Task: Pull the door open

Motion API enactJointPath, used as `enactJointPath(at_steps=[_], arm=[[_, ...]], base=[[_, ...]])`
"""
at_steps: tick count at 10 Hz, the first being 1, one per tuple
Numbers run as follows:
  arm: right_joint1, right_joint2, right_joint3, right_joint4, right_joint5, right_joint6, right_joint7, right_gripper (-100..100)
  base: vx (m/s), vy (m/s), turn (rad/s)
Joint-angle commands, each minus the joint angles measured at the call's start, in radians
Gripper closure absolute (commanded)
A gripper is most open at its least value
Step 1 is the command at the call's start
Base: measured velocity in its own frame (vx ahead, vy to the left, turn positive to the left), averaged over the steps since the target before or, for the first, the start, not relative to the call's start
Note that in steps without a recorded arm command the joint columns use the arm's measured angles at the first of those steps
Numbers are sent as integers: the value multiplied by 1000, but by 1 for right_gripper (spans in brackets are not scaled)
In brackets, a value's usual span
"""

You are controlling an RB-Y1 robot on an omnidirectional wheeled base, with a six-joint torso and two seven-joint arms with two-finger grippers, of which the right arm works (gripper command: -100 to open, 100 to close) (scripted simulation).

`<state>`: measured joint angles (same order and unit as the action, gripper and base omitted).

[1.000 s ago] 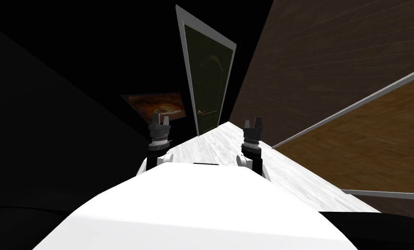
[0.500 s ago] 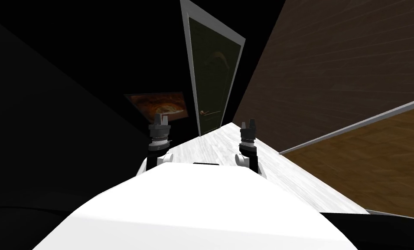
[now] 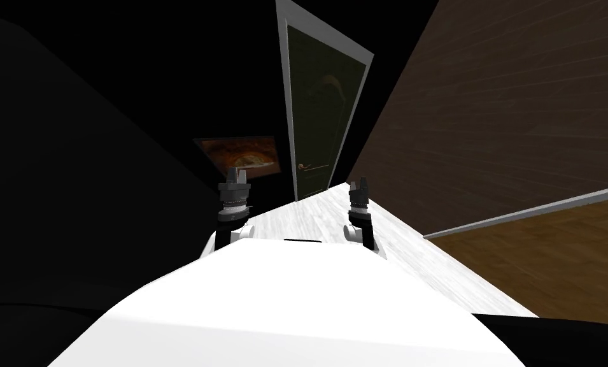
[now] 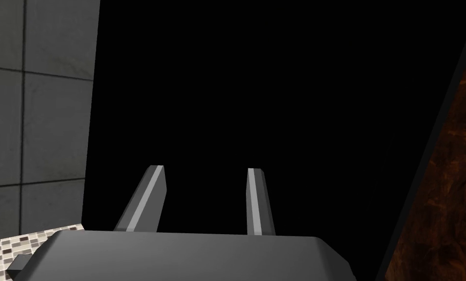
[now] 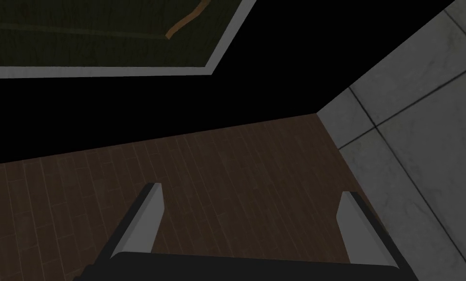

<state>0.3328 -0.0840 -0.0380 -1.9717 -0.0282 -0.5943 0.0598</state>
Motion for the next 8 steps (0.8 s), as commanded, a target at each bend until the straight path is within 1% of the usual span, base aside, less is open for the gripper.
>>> enactJointPath(at_steps=[1, 4, 5, 6, 7, 8], arm=[[-17, -5, 3, 50, -4, -8, -2, -100], [-55, -18, 3, 137, -15, -11, -6, -100], [-55, -18, 3, 144, -15, -11, -6, -100], [-68, -23, 3, 173, -19, -12, -8, -100], [-68, -23, 3, 176, -19, -12, -8, -100], [-82, -27, 3, 208, -22, -13, -9, -100]], base=[[81, -19, 126], [98, -11, 149], [58, -21, 49], [60, -8, 92], [46, -8, 58], [44, -20, 132]])
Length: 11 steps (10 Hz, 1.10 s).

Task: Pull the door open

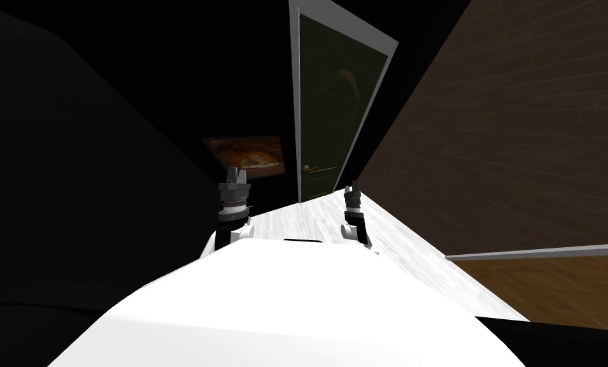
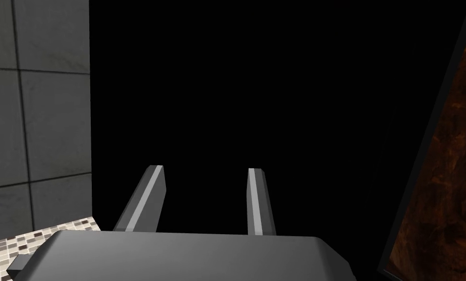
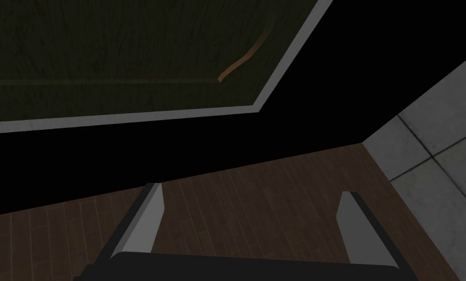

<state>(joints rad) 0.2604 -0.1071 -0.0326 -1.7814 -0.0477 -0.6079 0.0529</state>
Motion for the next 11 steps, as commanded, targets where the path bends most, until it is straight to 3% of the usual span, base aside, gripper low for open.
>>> enactJointPath(at_steps=[1, 2, 7, 8, 11], arm=[[-23, -9, -2, 50, -7, -1, -4, -100], [-23, -9, -2, 51, -7, -1, -4, -100], [-95, -32, -1, 216, -27, -7, -13, -100], [-95, -32, -1, 223, -27, -7, -13, -100], [-139, -46, -1, 323, -39, -11, -18, -100]], base=[[73, -22, 185], [64, -13, 37], [81, -25, 159], [69, -22, 59], [71, -20, 161]])
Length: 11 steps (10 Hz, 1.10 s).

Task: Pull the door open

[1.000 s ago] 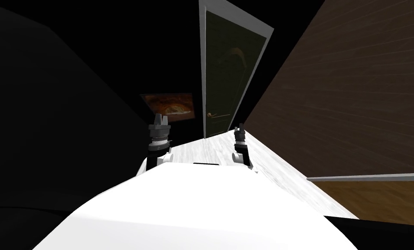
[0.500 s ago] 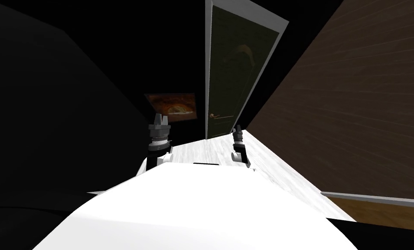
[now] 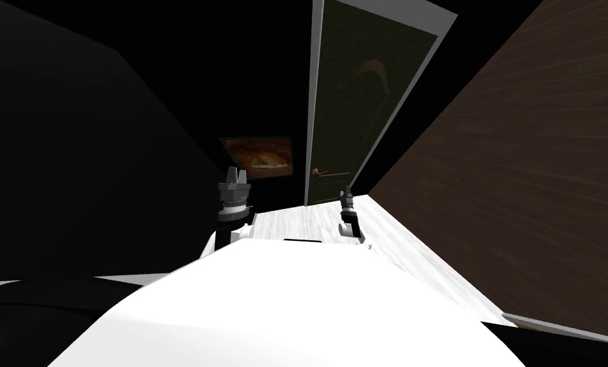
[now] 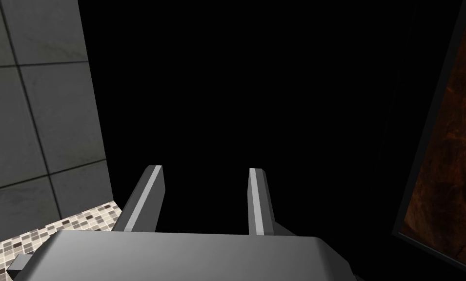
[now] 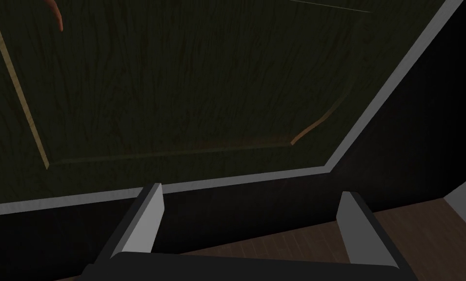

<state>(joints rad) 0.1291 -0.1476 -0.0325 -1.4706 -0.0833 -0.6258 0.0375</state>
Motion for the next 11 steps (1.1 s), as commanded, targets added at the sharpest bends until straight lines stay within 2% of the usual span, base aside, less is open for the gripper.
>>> enactJointPath(at_steps=[1, 2, 3, 6, 7, 11], arm=[[-23, -10, -1, 50, -8, 6, -4, -100], [-37, -14, -1, 81, -12, 5, -6, -100], [-37, -14, -1, 88, -12, 5, -6, -100], [-80, -27, 0, 186, -24, 1, -11, -100], [-80, -27, 0, 191, -24, 1, -11, -100], [-135, -44, 0, 323, -39, -3, -17, -100]], base=[[87, -43, 178], [106, -44, 159], [74, -25, 51], [63, -37, 162], [60, -39, 50], [76, -31, 150]])
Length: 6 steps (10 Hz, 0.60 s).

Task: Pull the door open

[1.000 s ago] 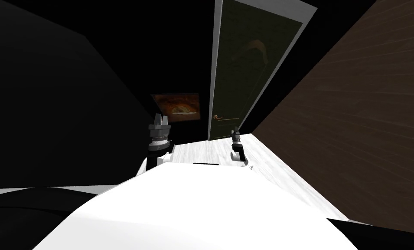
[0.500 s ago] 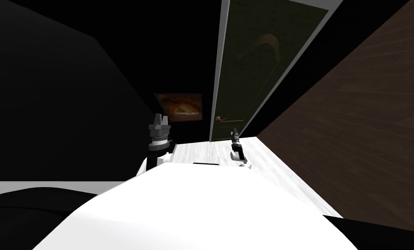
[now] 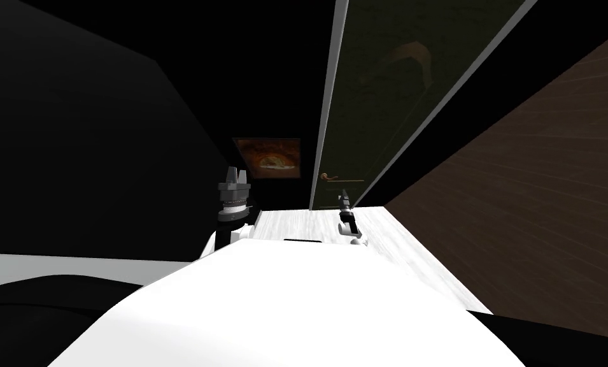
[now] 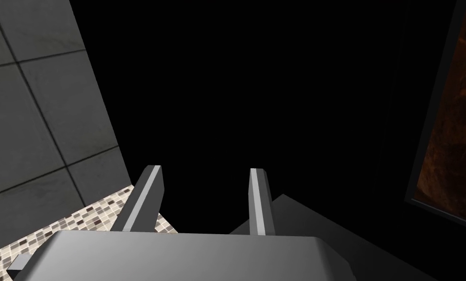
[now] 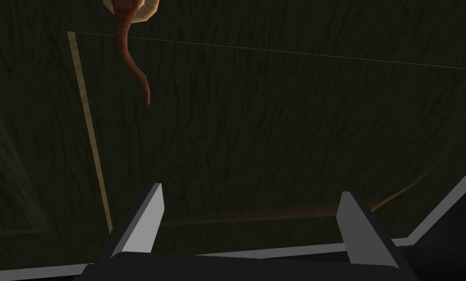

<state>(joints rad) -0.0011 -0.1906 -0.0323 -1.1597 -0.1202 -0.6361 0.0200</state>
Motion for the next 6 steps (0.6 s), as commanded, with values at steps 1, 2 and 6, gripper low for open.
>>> enactJointPath(at_steps=[1, 2, 6], arm=[[-18, -5, 0, 44, -6, 6, -1, -100], [-32, -9, 0, 68, -10, 5, -3, -100], [-68, -19, 1, 161, -20, 2, -7, -100]], base=[[84, -58, 139], [77, -65, 168], [57, -40, 102]])
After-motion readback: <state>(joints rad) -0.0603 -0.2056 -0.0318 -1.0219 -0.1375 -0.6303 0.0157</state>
